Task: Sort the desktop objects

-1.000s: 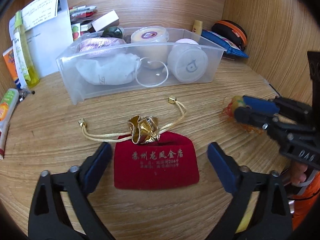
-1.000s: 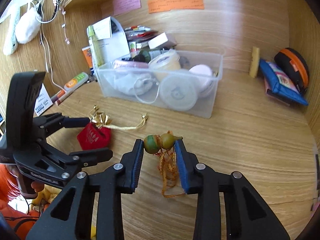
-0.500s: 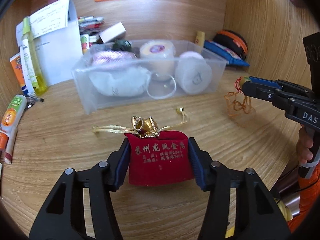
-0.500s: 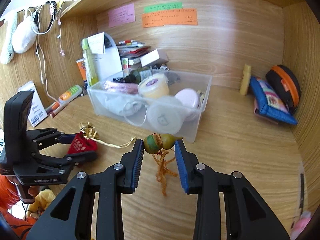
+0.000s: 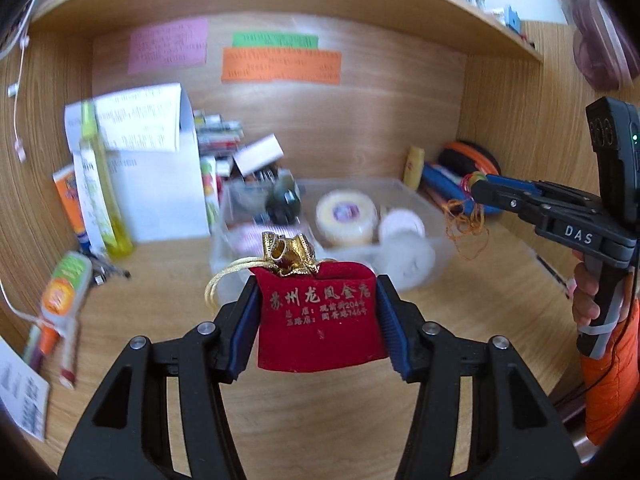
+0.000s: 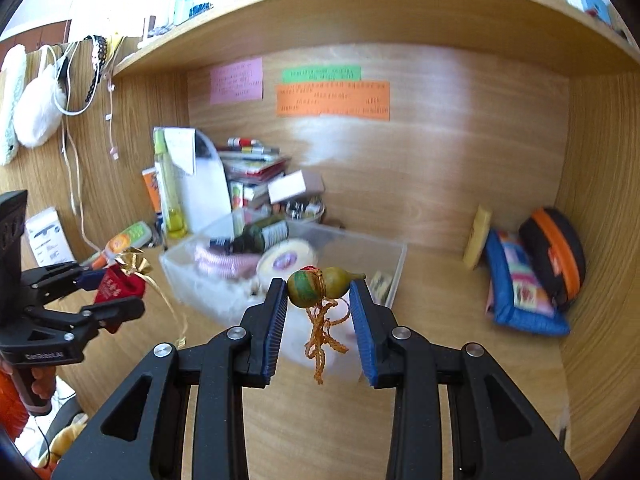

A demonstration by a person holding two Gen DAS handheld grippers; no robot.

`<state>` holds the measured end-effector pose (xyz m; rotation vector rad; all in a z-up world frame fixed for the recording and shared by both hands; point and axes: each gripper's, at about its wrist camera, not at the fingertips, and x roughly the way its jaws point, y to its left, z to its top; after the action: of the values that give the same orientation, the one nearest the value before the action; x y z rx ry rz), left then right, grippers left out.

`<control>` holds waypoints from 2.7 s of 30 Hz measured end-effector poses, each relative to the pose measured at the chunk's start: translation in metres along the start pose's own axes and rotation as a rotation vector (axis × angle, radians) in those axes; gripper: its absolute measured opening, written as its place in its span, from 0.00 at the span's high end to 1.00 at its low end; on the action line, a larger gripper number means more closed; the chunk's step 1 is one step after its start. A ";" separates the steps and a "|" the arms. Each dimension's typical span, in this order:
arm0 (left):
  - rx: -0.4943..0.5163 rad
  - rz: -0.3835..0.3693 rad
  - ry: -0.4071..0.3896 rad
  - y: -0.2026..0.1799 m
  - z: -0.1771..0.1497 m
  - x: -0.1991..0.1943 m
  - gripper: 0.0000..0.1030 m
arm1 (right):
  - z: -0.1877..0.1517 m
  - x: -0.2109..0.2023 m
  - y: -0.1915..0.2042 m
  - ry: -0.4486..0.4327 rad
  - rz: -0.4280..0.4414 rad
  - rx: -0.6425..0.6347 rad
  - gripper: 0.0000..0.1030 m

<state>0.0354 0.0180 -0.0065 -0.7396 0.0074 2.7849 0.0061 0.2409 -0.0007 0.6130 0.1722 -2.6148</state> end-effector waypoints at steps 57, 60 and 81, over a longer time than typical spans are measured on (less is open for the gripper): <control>-0.011 0.027 -0.005 0.016 0.038 0.109 0.28 | 0.009 0.132 -0.009 0.217 -0.100 -0.021 0.70; -0.012 0.029 -0.007 0.015 0.038 0.109 0.21 | 0.009 0.132 -0.010 0.214 -0.114 -0.024 0.65; -0.096 0.100 -0.088 0.031 0.043 0.094 0.02 | 0.018 0.115 -0.013 0.117 -0.168 -0.001 0.19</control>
<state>-0.0715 0.0142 -0.0169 -0.6555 -0.1093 2.9284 -0.0994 0.2033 -0.0359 0.7830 0.2729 -2.7397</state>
